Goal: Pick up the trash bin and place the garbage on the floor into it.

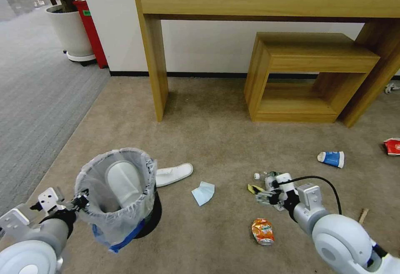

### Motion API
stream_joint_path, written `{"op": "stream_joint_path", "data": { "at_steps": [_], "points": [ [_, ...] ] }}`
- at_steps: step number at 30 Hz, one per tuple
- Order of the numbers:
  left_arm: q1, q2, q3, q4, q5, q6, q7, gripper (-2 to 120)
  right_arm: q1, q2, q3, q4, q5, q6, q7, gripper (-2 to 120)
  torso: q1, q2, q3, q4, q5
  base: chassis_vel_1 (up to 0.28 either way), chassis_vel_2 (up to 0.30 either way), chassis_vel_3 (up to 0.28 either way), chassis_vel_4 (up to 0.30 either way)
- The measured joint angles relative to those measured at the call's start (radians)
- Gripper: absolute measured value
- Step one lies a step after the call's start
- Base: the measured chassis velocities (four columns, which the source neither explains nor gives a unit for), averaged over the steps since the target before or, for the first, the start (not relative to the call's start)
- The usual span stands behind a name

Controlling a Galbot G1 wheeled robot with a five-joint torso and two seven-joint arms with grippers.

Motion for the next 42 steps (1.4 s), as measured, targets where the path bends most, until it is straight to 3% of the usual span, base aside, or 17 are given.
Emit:
{"op": "stream_joint_path", "data": {
  "at_steps": [2, 3, 5, 7, 10, 11, 14, 17, 23, 30, 42],
  "points": [
    [0.002, 0.003, -0.001, 0.002, 0.0, 0.0, -0.001, 3, 0.028, -0.021, 0.002, -0.069, -0.123, 0.119, -0.232, 100, 0.0, 0.0, 0.0, -0.0001, 0.0005, 0.0, 0.0, 0.0, 0.0],
    [0.002, 0.003, -0.001, 0.002, 0.0, 0.0, -0.001, 3, 0.028, -0.021, 0.002, -0.069, -0.123, 0.119, -0.232, 100, 0.0, 0.0, 0.0, -0.0001, 0.0005, 0.0, 0.0, 0.0, 0.0],
    [0.003, 0.004, -0.001, 0.004, 0.002, 0.0, -0.003, 3, 0.055, -0.024, 0.002, -0.121, -0.256, 0.185, -0.402, 100, 0.0, 0.0, 0.0, -0.0001, 0.0004, 0.0, 0.0, 0.0, 0.0],
    [0.003, 0.003, 0.0, 0.006, 0.004, 0.0, -0.004, 3, 0.063, -0.022, 0.004, -0.139, -0.295, 0.202, -0.448, 100, 0.0, 0.0, 0.0, 0.0, 0.0003, 0.0, 0.0, 0.0, 0.0],
    [0.003, -0.002, 0.007, 0.008, 0.013, 0.0, -0.005, 3, 0.096, -0.018, 0.026, -0.201, -0.406, 0.296, -0.662, 100, 0.0, 0.0, 0.0, -0.0003, 0.0002, 0.0, 0.0, 0.0, 0.0],
    [0.003, -0.002, 0.007, 0.008, 0.013, 0.0, -0.005, 3, 0.096, -0.018, 0.026, -0.201, -0.406, 0.296, -0.662, 100, 0.0, 0.0, 0.0, -0.0003, 0.0002, 0.0, 0.0, 0.0, 0.0],
    [0.003, -0.007, 0.01, 0.007, 0.017, 0.0, -0.007, 3, 0.153, -0.003, 0.044, -0.263, -0.514, 0.407, -0.869, 100, 0.0, 0.0, 0.0, -0.0002, 0.0003, 0.0, 0.0, 0.0, 0.0],
    [0.006, -0.011, 0.011, 0.002, 0.02, 0.0, -0.007, 3, 0.203, 0.019, 0.045, -0.316, -0.603, 0.47, -0.955, 100, 0.0, 0.0, 0.0, -0.0002, 0.0002, 0.0, 0.0, 0.0, 0.0],
    [0.017, -0.013, 0.009, -0.006, 0.026, 0.0, -0.008, 3, 0.26, 0.068, 0.012, -0.405, -0.701, 0.492, -1.0, 100, 0.0, 0.0, 0.0, -0.0001, 0.0003, 0.0, 0.0, 0.0, 0.0],
    [0.021, -0.024, 0.012, -0.007, 0.035, 0.0, -0.01, 3, 0.242, 0.123, -0.043, -0.486, -0.787, 0.452, -1.001, 100, 0.0, 0.0, 0.0, -0.0002, 0.0005, 0.0, 0.0, 0.0, 0.0],
    [0.006, -0.033, 0.031, 0.012, 0.049, 0.0, -0.007, 3, 0.177, 0.161, -0.011, -0.571, -0.894, 0.493, -0.995, 100, 0.0, 0.0, 0.0, -0.0002, 0.0001, 0.0, 0.0, 0.0, 0.0]
  ]
}}
